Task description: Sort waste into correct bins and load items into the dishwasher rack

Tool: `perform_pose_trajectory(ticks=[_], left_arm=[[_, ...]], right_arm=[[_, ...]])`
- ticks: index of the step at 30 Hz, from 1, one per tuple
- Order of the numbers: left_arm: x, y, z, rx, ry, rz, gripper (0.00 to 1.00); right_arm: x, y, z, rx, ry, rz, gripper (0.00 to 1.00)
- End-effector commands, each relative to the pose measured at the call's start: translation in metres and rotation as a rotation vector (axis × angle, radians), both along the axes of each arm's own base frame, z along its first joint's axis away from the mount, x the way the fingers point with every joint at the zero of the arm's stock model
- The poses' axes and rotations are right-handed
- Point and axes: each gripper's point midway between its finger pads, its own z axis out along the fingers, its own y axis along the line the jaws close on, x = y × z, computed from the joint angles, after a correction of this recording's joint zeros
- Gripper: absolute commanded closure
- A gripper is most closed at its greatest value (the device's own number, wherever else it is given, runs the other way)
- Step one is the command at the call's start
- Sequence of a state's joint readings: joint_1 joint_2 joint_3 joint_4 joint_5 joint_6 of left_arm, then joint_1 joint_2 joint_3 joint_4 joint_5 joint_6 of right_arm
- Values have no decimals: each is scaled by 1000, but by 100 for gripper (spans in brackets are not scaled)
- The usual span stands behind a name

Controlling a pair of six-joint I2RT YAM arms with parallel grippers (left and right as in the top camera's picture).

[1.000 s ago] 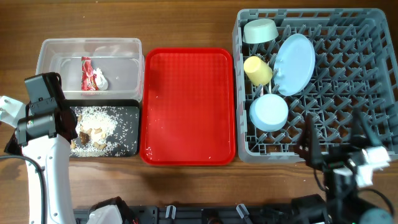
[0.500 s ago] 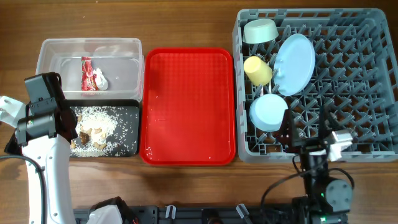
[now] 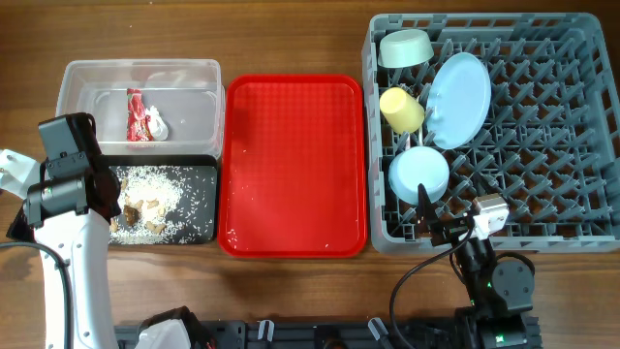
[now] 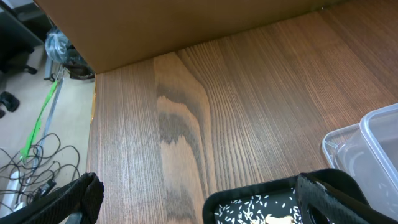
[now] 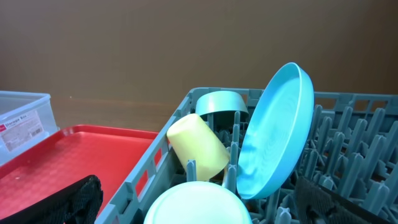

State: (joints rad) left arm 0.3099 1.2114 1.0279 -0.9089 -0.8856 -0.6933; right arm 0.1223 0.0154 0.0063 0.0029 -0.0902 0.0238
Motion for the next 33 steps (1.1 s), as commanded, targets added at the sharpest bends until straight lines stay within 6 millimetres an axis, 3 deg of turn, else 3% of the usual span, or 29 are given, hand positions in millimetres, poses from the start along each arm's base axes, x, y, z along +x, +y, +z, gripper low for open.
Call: perform_pose_trajectory(ticks=[1,24,28,33], left_arm=[[-2,3,4,19,0,15,0],[-4,3,7,22,-11,15,0],[-9,-3,25,44,-83,1,0],[-25,-25,71,98,-292,-71,0]], right_arm=[[-1,2,3,-21,-19,14,0],[-1,2,3,-21,-17,14,0],[-1,2,3,-21,-17,14,0],[-1,2,3,-21,-18,14,0]])
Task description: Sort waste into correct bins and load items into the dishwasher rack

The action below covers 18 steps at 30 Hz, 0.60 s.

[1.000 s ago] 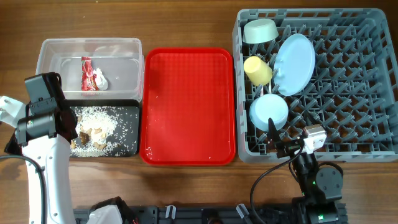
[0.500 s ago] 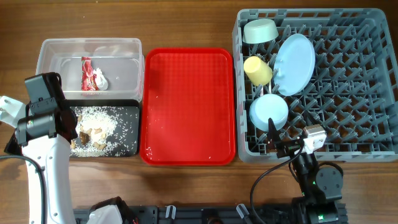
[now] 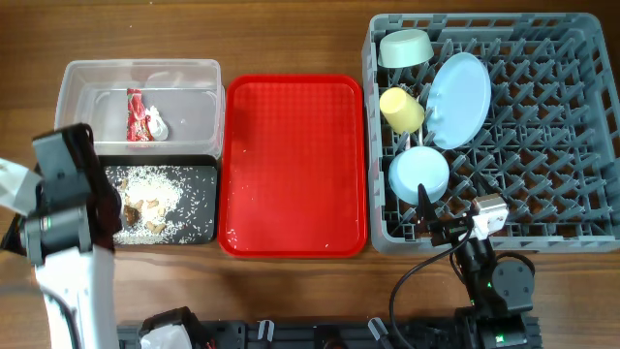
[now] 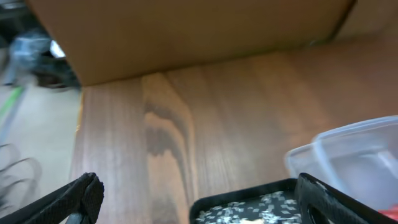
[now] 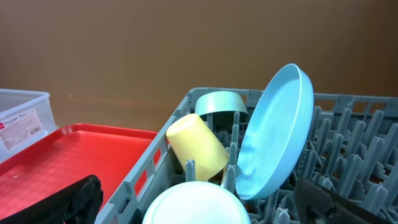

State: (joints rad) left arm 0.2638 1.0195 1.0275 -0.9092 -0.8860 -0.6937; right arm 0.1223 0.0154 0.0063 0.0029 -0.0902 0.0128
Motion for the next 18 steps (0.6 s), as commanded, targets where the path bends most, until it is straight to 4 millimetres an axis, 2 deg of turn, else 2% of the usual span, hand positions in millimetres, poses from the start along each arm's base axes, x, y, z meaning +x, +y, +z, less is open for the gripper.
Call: perform_pose_trajectory(ticks=[1,6,11,15,18], left_arm=[[-15,-12,32,49,-134,-33,0],[-28,-26,55,70,-258,-88,0],[-32,-42,66,73,-336,-165,0],[-34,-52,55,64,-342,-222,0],[-34,-56,35,55,-312,-251,0]], right_arm=[[-1,2,3,-10,-15,14,0],[-1,2,3,-10,-15,14,0],[-1,2,3,-10,-15,14,0],[-1,2,3,-11,-15,14,0],[-1,2,3,-10,-15,14,0]])
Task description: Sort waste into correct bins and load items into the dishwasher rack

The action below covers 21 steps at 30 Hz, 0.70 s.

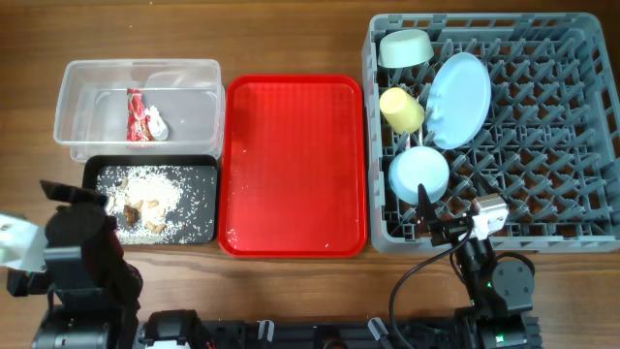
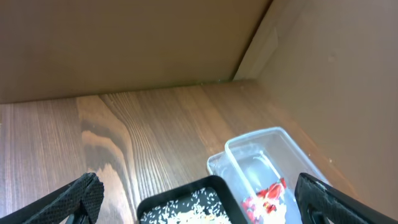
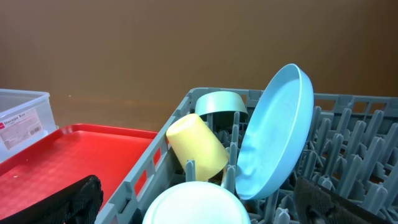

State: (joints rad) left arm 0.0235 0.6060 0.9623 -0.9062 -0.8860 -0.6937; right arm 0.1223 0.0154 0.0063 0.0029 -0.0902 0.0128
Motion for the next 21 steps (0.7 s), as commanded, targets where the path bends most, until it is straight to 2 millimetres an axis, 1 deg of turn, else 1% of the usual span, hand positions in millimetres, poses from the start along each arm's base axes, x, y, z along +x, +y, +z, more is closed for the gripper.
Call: perform_pose_trajectory(ticks=[1,4,5,11,14,18,19,20,21], left_arm=[[-3,-4,-26,12,48,-21,0],[-4,-7,-46,12,82,-39,0],[-6,-7,-59,13,104,-43,0],[-17,-7,-97,13,144,-44,0],[-22,-7,-106,13,140,-44,0],[-25,-8,-112,7,115,-52,0],[-13,-16,-113,-33,56,-112,0],[4,-27,-107,-74,-38,-187,0],[21,-38,-96,-101,-143,-256,0]], right_arm=[[-1,2,3,-10,-15,14,0],[-1,2,3,-10,-15,14,0],[-1,2,3,-10,-15,14,0],[-1,2,3,-11,-15,14,0],[-1,2,3,-10,-15,14,0],[-1,2,3,-11,-15,14,0],[-1,2,3,-10,-15,14,0],[-1,2,3,-10,-15,14,0],[-1,2,3,-10,-15,14,0]])
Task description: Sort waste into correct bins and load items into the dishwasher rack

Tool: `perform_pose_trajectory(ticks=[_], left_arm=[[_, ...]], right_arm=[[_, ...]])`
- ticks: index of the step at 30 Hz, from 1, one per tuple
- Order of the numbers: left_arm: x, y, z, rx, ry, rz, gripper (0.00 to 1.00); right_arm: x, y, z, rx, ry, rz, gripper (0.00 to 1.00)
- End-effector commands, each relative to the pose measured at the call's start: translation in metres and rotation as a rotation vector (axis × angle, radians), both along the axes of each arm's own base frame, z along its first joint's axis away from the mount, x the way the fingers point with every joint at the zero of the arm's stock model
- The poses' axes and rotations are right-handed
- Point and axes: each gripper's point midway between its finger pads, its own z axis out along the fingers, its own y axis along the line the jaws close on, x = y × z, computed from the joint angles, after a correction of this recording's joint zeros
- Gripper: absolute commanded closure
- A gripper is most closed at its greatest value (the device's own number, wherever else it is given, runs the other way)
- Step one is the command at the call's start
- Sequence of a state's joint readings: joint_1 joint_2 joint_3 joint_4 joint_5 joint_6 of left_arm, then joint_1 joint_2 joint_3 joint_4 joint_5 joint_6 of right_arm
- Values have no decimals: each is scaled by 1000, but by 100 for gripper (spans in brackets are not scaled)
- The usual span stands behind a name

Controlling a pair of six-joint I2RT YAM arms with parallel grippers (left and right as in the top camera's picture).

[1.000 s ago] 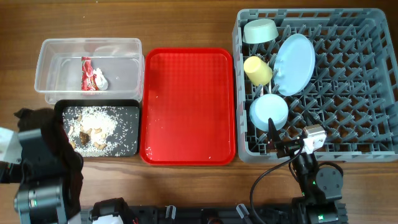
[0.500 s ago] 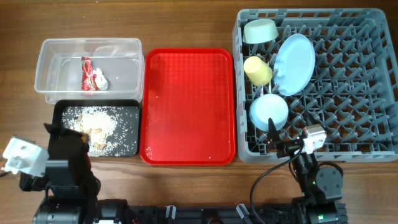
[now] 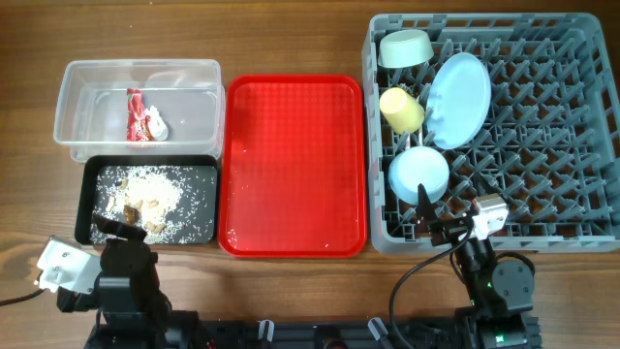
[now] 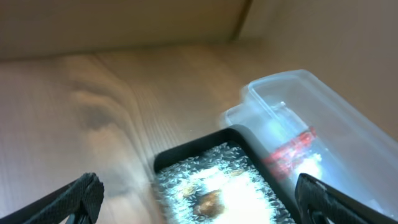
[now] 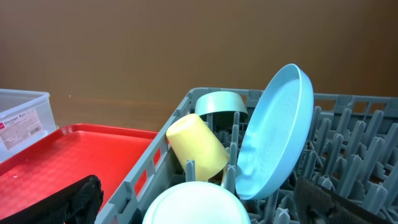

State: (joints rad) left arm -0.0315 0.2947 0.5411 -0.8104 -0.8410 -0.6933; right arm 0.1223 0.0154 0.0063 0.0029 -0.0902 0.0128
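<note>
The grey dishwasher rack holds a pale green bowl, a yellow cup, a light blue plate and a white bowl. The red tray is bare. The clear bin holds a red wrapper. The black bin holds rice and food scraps. My left gripper is open at the table's front left, just before the black bin. My right gripper is open at the rack's front edge, with nothing in it.
Bare wooden table lies behind the tray and bins. A brown wall stands behind the table. Arm bases and cables sit along the front edge.
My left arm has drawn back further to the front edge; its camera, now blurred, looks over the black bin and clear bin. The right arm has not moved.
My left arm stood at the left of the black bin, gripper open. It then stood lower along the table's left side, then near the front left corner, and now at the front edge. The rack, tray, bins and right arm stayed unchanged.
</note>
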Motion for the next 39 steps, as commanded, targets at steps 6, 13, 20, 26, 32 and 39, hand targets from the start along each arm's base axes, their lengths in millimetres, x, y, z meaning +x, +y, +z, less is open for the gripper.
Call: perform_pose_trajectory(ticks=[6,13,20,26,32,39], left_arm=[[76,-57,35,-141,-473,-382,0],[93,-83,29,-172,-568,-570,0],[93,-85,-11,-189,-526,-581,0],[91,-87,-48,-204,-474,-583,0],[93,-109,-52,60,-296,-793,0],[93,-122,-54,258,-193,-910,0]], right_arm=[[-1,2,3,-11,-15,14,0],[-1,2,3,-10,-15,14,0],[-1,2,3,-10,-15,14,0],[-1,2,3,-10,-15,14,0],[-1,2,3,-10,-15,14,1],[-1,2,3,-10,-15,14,0]])
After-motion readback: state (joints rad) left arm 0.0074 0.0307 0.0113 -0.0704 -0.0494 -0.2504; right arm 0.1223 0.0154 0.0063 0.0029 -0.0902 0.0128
